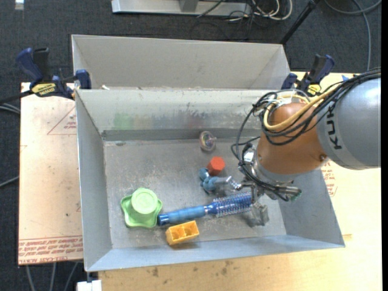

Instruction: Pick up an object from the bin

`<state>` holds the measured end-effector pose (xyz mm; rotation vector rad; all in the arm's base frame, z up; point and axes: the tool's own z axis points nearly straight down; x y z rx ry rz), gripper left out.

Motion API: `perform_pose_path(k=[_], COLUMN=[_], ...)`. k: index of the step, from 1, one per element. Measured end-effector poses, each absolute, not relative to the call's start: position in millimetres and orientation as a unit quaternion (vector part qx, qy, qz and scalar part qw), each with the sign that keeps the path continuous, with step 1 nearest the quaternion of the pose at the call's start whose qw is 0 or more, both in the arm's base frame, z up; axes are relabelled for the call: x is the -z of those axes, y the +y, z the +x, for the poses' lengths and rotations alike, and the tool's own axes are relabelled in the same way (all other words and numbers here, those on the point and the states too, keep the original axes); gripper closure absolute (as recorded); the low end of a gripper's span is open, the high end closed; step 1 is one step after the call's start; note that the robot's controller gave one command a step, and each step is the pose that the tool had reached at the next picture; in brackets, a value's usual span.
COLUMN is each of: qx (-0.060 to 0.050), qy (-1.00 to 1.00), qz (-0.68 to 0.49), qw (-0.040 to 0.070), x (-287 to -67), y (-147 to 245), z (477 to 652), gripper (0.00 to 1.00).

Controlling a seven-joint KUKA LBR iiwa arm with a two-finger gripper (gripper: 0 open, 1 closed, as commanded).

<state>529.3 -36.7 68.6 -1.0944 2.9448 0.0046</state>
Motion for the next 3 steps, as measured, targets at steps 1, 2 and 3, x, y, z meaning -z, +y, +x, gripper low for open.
perform_pose_path(k=[1, 2, 3], qx=[-0.001, 0.001, 0.0], qy=[0.938, 0.938, 0.939], qz=[-0.347, -0.346, -0.345], qw=[0.001, 0.004, 0.002], x=[-69, -154, -173], y=[-37, -36, -35], z=[530.2, 532.3, 533.3], gripper=[1.0, 1.0, 1.0])
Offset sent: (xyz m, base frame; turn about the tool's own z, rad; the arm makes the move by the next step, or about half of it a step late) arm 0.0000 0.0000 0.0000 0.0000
